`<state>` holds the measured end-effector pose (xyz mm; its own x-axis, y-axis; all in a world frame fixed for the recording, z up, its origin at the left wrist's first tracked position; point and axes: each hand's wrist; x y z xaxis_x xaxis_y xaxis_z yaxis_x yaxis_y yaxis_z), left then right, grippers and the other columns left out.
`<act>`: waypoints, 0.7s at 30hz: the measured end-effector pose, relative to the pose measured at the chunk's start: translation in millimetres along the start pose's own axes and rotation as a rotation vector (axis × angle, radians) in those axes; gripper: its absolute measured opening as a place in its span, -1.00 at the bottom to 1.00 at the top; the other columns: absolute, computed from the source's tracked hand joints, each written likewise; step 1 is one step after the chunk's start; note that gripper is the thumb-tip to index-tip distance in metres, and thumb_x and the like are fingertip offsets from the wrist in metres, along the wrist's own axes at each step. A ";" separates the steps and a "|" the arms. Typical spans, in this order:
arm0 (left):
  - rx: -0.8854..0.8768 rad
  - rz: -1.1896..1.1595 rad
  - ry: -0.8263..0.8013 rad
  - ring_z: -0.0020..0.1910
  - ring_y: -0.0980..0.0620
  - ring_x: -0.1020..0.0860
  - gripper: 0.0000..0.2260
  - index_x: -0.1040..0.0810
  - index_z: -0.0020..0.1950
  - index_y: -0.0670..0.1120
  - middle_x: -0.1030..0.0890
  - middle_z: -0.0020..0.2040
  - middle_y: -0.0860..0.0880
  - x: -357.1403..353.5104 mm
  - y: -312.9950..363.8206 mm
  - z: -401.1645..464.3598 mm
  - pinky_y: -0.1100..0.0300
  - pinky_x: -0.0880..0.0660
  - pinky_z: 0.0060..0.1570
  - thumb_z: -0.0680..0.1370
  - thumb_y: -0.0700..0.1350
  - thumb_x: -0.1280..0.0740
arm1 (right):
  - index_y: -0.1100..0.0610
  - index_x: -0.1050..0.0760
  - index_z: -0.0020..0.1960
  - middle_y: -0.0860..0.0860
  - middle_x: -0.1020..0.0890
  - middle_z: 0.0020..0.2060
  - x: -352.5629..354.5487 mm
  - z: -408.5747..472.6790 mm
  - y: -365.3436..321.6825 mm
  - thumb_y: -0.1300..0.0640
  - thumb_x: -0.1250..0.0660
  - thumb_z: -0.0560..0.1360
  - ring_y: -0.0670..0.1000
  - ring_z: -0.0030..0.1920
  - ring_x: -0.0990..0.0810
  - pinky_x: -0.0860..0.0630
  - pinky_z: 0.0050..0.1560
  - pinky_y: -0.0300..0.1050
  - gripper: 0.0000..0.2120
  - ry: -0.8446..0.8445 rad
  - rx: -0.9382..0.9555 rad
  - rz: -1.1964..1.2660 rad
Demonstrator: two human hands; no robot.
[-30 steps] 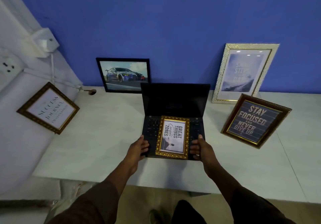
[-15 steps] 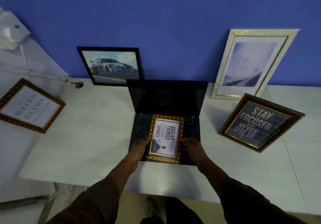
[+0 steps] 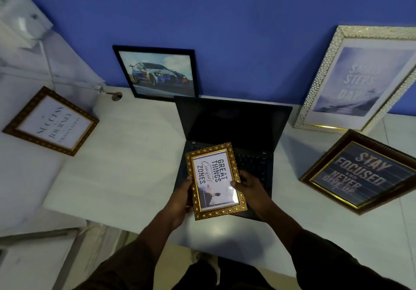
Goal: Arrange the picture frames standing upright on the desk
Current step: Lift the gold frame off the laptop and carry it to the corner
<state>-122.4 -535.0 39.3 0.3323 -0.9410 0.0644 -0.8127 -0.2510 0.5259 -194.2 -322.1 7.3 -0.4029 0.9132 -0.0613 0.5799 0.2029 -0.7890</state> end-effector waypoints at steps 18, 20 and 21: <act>-0.211 -0.872 -0.111 0.36 -0.35 -0.49 -0.25 -0.47 0.45 -0.10 -0.51 0.41 -0.26 163.9 50.6 -47.2 -0.32 -0.23 0.44 0.55 0.42 0.00 | 0.10 -0.54 0.31 0.09 -0.72 0.11 -133.2 32.5 -147.4 0.16 -0.30 0.62 0.09 0.07 -0.73 -0.68 0.02 0.03 -0.72 -0.480 0.174 -0.211; -0.210 -0.882 -0.216 0.40 -0.37 -0.44 -0.24 -0.45 0.47 -0.12 -0.47 0.43 -0.29 184.4 51.7 -47.2 -0.37 -0.17 0.45 0.55 0.42 0.00 | 0.06 -0.58 0.27 0.13 -0.72 0.09 -150.5 40.4 -156.2 0.10 -0.34 0.60 0.19 0.08 -0.72 -0.65 0.09 0.17 -0.74 -0.458 0.151 -0.179; -0.217 -0.864 -0.245 0.41 -0.38 -0.42 -0.27 -0.45 0.48 -0.13 -0.47 0.43 -0.30 191.1 51.9 -46.1 -0.38 -0.15 0.45 0.57 0.39 -0.02 | 0.06 -0.60 0.25 0.17 -0.72 0.09 -155.9 44.7 -158.9 0.08 -0.36 0.59 0.25 0.10 -0.70 -0.61 0.12 0.21 -0.75 -0.440 0.138 -0.155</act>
<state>-79.0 -717.4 118.0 0.6508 -0.4743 -0.5929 -0.2139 -0.8638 0.4562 -255.2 -512.5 115.0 -0.7557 0.6336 -0.1658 0.4018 0.2486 -0.8813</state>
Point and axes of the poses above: each hand's wrist, its own z-axis towards the middle knuckle, its own x-axis out of the back of the hand, y = z × x
